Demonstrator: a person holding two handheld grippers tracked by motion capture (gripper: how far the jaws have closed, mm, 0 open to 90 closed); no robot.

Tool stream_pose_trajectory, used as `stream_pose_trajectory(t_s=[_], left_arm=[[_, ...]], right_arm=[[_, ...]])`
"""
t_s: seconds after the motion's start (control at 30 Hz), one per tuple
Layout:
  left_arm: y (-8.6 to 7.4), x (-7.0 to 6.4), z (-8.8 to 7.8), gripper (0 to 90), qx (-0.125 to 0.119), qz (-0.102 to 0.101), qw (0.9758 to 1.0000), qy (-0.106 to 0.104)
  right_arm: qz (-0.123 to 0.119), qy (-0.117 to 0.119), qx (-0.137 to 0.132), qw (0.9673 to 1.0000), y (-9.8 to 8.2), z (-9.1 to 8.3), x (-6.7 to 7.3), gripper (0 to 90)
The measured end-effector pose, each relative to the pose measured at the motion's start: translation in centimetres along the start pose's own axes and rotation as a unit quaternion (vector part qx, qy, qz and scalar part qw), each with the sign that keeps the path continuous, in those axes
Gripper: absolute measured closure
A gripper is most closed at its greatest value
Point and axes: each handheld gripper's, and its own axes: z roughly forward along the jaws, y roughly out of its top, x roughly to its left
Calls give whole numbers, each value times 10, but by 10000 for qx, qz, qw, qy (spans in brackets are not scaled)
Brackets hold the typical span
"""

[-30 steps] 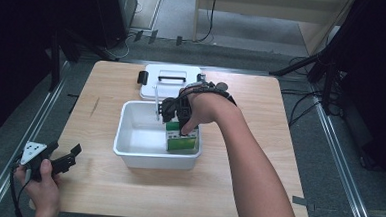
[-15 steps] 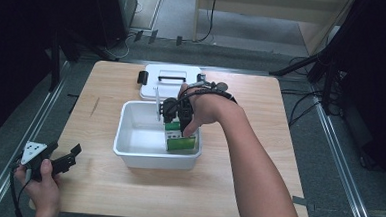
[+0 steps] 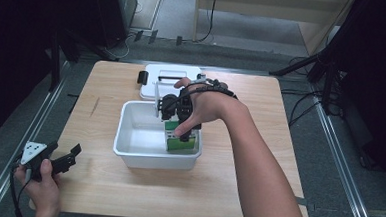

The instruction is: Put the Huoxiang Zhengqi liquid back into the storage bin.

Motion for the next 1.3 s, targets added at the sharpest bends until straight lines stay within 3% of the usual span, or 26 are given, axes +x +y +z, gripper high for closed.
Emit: stream_pose_trajectory(t_s=[0.13,0.17,0.23,0.37,0.6,0.73,0.83,0.93,0.97,1.0,1.17,1.23,1.3], left_arm=[[0,0,0,147,-1,-7,10000,2],[0,0,0,147,-1,-6,10000,1],[0,0,0,147,-2,-4,10000,2],[0,0,0,147,-1,-7,10000,0],[0,0,0,147,-2,-2,10000,5],[0,0,0,147,-8,2,10000,13],[0,0,0,147,-9,-1,10000,16],[0,0,0,147,-17,1,10000,16],[0,0,0,147,-22,5,10000,21],[0,0,0,147,-24,12,10000,22],[0,0,0,147,-30,4,10000,23],[0,0,0,147,-26,14,10000,24],[0,0,0,147,-27,13,10000,24]], right_arm=[[60,-184,-273,9994,-4,-8,-1,0],[186,-280,-485,9983,-6,-11,-1,0],[219,-328,-550,9977,-8,-14,-2,0],[376,-385,-989,9936,-16,-20,-3,0],[591,-335,-1802,9813,-33,-28,-6,0],[761,-292,-2095,9744,-44,-30,-6,0],[885,-299,-2304,9686,-51,-31,-6,0],[986,-265,-2608,9600,-60,-31,-6,0],[1043,-255,-2746,9555,-65,-31,-5,0],[1043,-255,-2746,9555,-65,-31,-5,0],[1186,-327,-3068,9438,-80,-27,-5,0],[1303,-331,-3225,9370,-86,-26,-4,0],[1429,-375,-3422,9279,-93,-26,-3,0]])
